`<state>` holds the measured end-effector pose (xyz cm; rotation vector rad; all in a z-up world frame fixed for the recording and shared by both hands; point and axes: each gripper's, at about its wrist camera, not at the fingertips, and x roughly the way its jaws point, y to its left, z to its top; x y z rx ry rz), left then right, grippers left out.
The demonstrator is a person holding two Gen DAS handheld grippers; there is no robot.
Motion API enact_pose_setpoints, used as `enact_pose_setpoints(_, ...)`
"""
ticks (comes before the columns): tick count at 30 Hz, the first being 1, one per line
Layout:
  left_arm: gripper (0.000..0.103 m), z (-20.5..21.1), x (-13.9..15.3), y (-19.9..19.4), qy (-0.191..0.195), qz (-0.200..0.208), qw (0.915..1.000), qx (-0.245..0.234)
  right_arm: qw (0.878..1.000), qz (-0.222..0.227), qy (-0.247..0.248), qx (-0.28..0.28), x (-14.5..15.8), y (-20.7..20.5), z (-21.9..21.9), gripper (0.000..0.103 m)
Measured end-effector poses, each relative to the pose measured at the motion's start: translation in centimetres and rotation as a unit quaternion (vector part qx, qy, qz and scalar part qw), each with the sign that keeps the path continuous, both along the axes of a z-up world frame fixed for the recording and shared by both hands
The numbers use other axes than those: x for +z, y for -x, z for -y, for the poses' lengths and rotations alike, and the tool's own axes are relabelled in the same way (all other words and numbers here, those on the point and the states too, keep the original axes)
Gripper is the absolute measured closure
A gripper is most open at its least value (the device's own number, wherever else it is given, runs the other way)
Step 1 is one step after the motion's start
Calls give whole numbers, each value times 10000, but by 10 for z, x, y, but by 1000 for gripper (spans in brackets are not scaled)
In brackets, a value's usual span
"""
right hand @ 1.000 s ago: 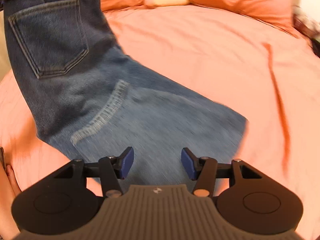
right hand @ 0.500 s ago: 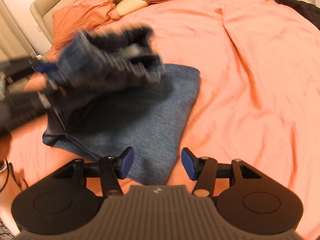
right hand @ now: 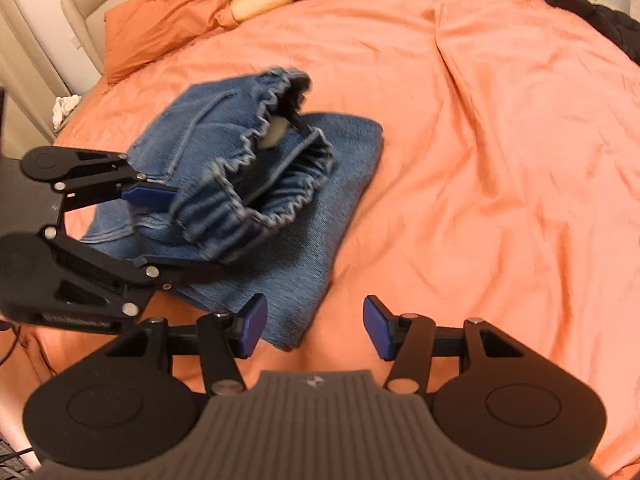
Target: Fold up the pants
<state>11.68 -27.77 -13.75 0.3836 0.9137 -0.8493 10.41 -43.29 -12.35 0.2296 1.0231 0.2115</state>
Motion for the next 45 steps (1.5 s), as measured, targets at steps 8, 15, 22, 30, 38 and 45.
enact_pose_setpoints(8, 26, -63, 21, 1, 84, 53, 9993, 354, 9988, 252, -413, -119, 34, -13, -18, 52)
enact_pose_setpoints(15, 26, -139, 16, 3, -729, 393, 9930, 842, 9923, -20, -1015, -710, 25, -64, -29, 54)
enact_pose_setpoints(22, 25, -189, -19, 5, -1511, 420, 9809, 1147, 9873, -325, -1112, -1086, 24, -71, -30, 93)
enact_pose_setpoints(30, 83, -196, -32, -7, -1636, 90, 9725, 1657, 9948, 488, -677, -577, 90, -32, -53, 101)
enact_pose_setpoints(38, 86, -201, -38, -14, -1760, 17, 9722, 1546, 9982, -255, 8, -547, 18, -5, -54, 102)
enact_pose_setpoints(45, 78, -195, -19, -18, -1881, -82, 9752, 1161, 9964, -528, 17, -668, -4, -13, -53, 99)
